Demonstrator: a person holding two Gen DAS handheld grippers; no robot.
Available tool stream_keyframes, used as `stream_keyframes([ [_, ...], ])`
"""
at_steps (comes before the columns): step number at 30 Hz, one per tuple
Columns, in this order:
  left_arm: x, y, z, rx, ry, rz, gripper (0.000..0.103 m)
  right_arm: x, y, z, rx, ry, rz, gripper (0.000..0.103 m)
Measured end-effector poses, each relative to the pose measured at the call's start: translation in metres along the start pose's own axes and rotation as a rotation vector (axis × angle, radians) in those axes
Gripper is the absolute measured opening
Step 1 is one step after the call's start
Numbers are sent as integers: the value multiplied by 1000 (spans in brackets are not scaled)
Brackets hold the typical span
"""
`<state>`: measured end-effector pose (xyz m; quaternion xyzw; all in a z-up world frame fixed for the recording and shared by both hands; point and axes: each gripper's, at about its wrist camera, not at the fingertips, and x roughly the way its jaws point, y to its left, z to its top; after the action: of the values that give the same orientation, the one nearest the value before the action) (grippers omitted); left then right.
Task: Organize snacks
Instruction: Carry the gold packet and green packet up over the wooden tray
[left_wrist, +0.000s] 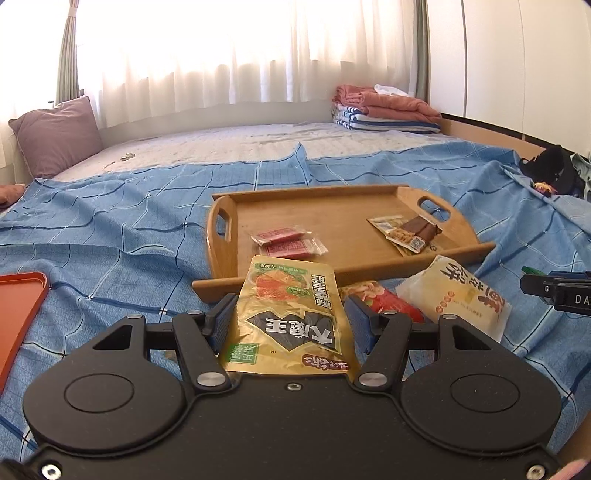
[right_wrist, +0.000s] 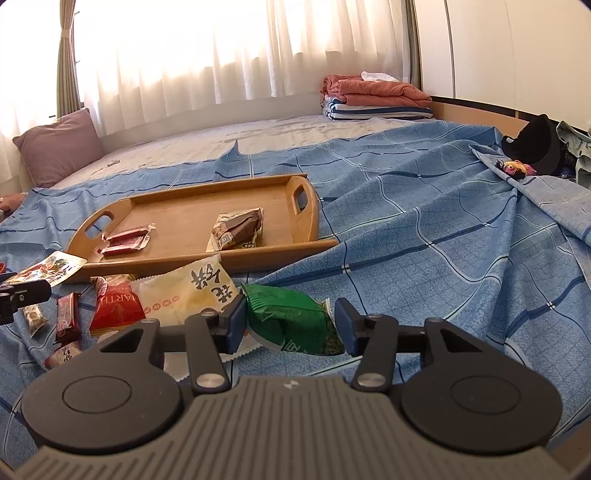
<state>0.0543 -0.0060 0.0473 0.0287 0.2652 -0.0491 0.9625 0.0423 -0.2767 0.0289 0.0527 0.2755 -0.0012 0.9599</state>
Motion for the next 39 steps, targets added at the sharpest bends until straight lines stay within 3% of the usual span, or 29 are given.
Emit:
stream_keyframes([
  [18,44,37,67,-114,25,-41,60,45,9,76,15,8,3,54],
  [29,127,54,121,-199,112,-69,60,123,21,131,37,113,24,54],
  [33,165,54,127,-212,163,-72,60,159,34,137,0,206,43,54],
  [39,208,53,123,-220,228,-39,60,190,65,132,-139,246,27,54],
])
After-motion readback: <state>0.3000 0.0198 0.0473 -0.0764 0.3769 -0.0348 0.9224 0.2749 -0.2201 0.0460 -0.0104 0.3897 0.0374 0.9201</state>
